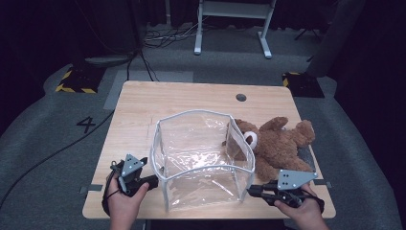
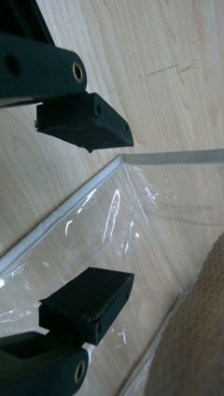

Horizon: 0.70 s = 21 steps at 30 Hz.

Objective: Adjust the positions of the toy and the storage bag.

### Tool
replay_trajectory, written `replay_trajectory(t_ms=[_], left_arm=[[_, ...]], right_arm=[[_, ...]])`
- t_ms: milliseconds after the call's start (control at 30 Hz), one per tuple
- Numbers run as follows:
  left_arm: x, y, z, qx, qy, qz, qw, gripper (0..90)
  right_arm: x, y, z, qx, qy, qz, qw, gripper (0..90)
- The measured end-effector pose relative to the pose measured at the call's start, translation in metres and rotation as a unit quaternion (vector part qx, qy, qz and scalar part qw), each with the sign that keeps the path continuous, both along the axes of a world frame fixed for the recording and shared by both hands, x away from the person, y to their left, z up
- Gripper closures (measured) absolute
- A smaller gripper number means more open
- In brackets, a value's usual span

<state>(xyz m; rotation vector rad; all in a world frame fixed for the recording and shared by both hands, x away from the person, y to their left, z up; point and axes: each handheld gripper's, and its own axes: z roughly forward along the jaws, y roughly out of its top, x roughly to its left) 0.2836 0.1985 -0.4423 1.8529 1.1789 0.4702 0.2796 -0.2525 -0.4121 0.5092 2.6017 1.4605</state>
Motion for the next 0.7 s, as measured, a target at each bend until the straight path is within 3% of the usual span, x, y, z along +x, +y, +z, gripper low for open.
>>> replay_trajectory(t_ms=[233, 467, 533, 700], left_arm=[[-0.004, 0.002, -0.002, -0.002, 0.003, 0.004, 1.0000, 30.0], [-0.003, 0.000, -0.004, 0.000, 0.005, -0.001, 1.0000, 30.0], [-0.002, -0.002, -0.004, 0.002, 0.005, -0.003, 1.0000, 29.9], [0.001, -0.003, -0.004, 0.000, 0.005, -0.006, 1.0000, 29.9]], right_arm=[[0.015, -0.011, 0.013, -0.007, -0.015, -0.007, 0.9998, 62.6], [0.026, -0.024, 0.028, 0.029, -0.002, 0.000, 0.9996, 59.9], [0.028, -0.030, 0.033, 0.028, -0.016, -0.012, 0.9994, 59.4], [0.042, -0.043, 0.041, 0.025, -0.027, -0.046, 0.9983, 56.7]])
